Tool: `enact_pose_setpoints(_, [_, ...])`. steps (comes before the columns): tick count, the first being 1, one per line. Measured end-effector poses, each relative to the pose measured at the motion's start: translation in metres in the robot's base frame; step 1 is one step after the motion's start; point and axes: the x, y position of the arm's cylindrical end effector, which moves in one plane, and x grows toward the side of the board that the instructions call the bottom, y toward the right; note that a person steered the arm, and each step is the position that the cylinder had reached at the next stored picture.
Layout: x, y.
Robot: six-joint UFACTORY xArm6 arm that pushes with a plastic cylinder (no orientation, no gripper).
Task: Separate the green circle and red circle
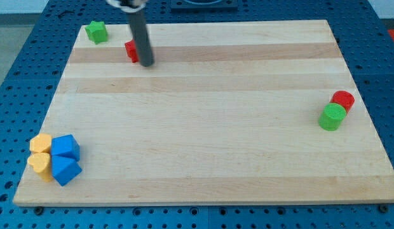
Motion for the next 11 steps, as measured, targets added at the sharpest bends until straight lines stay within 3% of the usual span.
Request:
enact_pose_setpoints(3, [0.006, 0.277])
enact_pose_setpoints(5, [0.062, 0.399])
enact_pose_setpoints(6, [0.108, 0.429])
enact_pose_setpoints(7, [0.138, 0.424])
enact_pose_setpoints(8, [0.145, 0.377])
enact_pose_setpoints(10, [0.132, 0.271])
enact_pose_setpoints(11, [0.135, 0.265])
